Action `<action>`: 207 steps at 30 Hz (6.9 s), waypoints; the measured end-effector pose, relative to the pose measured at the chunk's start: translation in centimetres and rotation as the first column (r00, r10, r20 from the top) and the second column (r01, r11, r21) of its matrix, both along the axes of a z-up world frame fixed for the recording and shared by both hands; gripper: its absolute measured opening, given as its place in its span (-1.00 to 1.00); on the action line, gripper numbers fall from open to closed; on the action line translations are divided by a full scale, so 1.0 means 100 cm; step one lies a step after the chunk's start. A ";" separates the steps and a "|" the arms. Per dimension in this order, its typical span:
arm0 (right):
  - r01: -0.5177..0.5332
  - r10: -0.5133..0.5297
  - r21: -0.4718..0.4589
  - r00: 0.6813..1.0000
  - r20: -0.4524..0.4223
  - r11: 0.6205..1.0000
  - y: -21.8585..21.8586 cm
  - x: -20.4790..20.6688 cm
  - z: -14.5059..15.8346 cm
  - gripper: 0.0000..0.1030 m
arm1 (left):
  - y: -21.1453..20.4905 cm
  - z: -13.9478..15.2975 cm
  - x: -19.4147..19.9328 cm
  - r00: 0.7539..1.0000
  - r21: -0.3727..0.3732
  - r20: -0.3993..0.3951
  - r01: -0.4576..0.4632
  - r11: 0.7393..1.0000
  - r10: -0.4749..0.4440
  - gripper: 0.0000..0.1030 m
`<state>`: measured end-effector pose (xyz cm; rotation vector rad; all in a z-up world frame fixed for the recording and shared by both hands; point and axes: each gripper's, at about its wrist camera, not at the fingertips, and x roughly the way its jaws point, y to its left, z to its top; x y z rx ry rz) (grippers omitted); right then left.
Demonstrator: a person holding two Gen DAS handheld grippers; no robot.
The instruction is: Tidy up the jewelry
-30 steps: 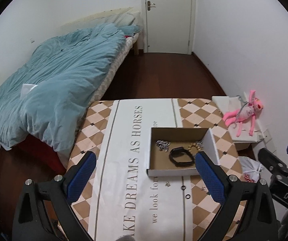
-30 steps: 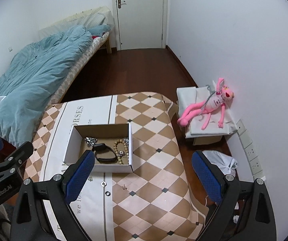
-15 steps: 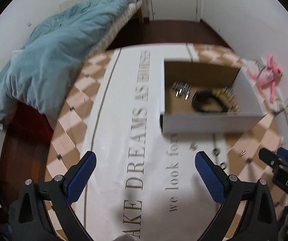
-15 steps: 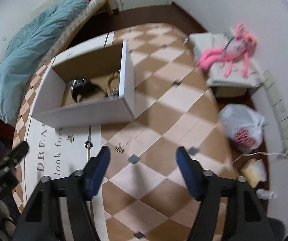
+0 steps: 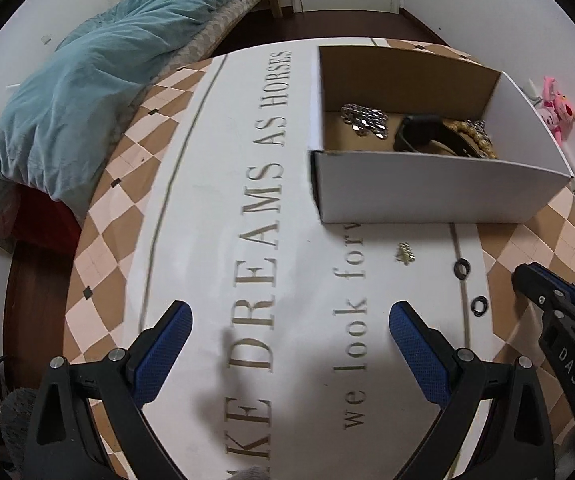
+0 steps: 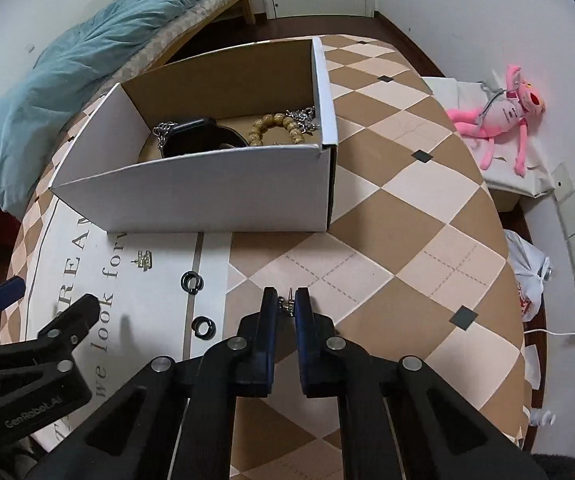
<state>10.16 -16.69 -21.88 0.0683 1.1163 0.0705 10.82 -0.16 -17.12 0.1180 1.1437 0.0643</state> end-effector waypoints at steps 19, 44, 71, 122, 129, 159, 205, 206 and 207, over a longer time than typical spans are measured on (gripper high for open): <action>0.171 -0.171 0.018 0.985 0.018 0.985 -0.080 -0.029 0.022 -0.83 | -0.087 -0.010 -0.008 0.987 -0.111 0.008 0.163 0.980 -0.163 0.03; 0.099 -0.115 0.145 0.988 0.103 0.984 -0.062 -0.016 0.083 -0.83 | -0.059 0.058 0.003 0.979 -0.269 0.099 0.198 0.943 -0.177 -0.80; -0.026 0.041 0.126 0.993 -0.112 0.992 -0.012 0.140 0.080 -0.03 | 0.012 0.086 0.139 0.998 -0.212 0.031 0.063 0.975 -0.058 0.47; -0.091 0.094 -0.089 0.995 0.038 0.992 0.062 0.004 -0.007 -0.30 | 0.065 -0.022 0.007 0.999 -0.044 -0.027 -0.036 0.998 0.035 0.93; -0.065 0.069 -0.077 0.996 0.051 0.995 0.051 -0.001 -0.005 -0.80 | 0.051 -0.015 0.006 1.000 -0.077 -0.012 -0.020 0.997 0.019 0.93; 0.145 -0.149 0.100 0.988 0.029 0.984 -0.043 -0.001 0.018 -0.38 | -0.032 -0.012 0.023 0.987 -0.166 0.079 0.153 0.974 -0.141 -0.92; -0.061 0.067 0.112 0.997 -0.046 0.992 0.003 0.113 0.086 -0.76 | 0.004 0.076 0.113 0.990 -0.365 -0.004 0.128 0.922 -0.139 -0.90; -0.060 0.068 0.114 0.996 -0.064 0.992 0.002 0.119 0.085 -0.75 | 0.003 0.073 0.120 0.990 -0.365 -0.029 0.120 0.923 -0.140 -0.87; -0.057 0.066 0.111 0.995 -0.080 0.992 0.002 0.123 0.084 -0.75 | 0.004 0.070 0.126 0.990 -0.358 -0.055 0.104 0.928 -0.133 -0.87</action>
